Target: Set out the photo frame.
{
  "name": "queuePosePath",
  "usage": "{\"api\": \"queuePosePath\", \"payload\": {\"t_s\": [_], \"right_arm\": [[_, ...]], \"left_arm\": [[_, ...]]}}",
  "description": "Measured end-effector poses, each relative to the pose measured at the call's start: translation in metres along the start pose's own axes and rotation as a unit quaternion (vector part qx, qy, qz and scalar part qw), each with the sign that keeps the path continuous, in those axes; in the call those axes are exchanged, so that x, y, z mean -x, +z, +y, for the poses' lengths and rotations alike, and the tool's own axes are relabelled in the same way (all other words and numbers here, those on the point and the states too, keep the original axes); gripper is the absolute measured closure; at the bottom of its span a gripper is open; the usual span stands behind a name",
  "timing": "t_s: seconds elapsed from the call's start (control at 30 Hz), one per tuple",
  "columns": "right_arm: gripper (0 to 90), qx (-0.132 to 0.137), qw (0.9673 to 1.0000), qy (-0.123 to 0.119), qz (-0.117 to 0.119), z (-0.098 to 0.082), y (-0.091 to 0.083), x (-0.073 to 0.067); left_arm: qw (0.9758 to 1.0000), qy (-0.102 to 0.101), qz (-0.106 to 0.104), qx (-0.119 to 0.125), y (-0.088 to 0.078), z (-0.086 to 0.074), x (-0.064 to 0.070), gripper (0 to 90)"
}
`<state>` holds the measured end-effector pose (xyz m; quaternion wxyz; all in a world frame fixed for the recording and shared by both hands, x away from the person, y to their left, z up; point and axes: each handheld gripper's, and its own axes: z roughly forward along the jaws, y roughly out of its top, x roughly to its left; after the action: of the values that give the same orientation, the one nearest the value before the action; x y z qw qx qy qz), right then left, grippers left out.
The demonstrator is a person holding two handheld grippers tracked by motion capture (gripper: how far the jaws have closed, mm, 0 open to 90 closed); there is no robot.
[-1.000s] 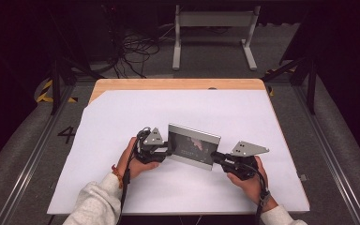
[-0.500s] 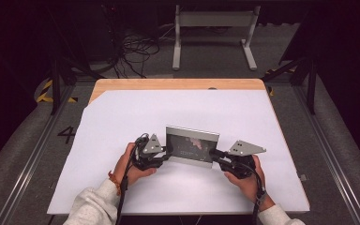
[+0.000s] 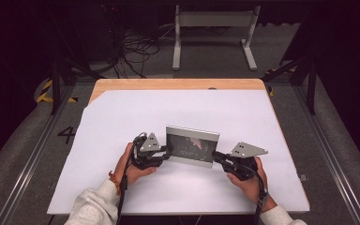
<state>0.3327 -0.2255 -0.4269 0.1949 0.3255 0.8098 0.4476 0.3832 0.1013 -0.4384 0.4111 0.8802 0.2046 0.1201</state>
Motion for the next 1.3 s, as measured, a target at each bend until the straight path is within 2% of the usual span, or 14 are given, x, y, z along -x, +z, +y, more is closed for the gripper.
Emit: {"api": "queuePosePath", "payload": {"t_s": [0.73, 1.3], "right_arm": [[80.6, -0.002, 1.0000, 0.000, -0.006, 0.0028, 0.0087, 0.0019], [80.2, -0.004, 1.0000, 0.000, -0.007, 0.0030, 0.0095, 0.0020]], "left_arm": [[0.9999, 0.011, 0.000, -0.010, -0.0078, -0.0041, 0.0044, 73.9], [0.9998, 0.015, 0.002, -0.016, -0.0062, -0.0051, 0.0059, 73.6]]}}
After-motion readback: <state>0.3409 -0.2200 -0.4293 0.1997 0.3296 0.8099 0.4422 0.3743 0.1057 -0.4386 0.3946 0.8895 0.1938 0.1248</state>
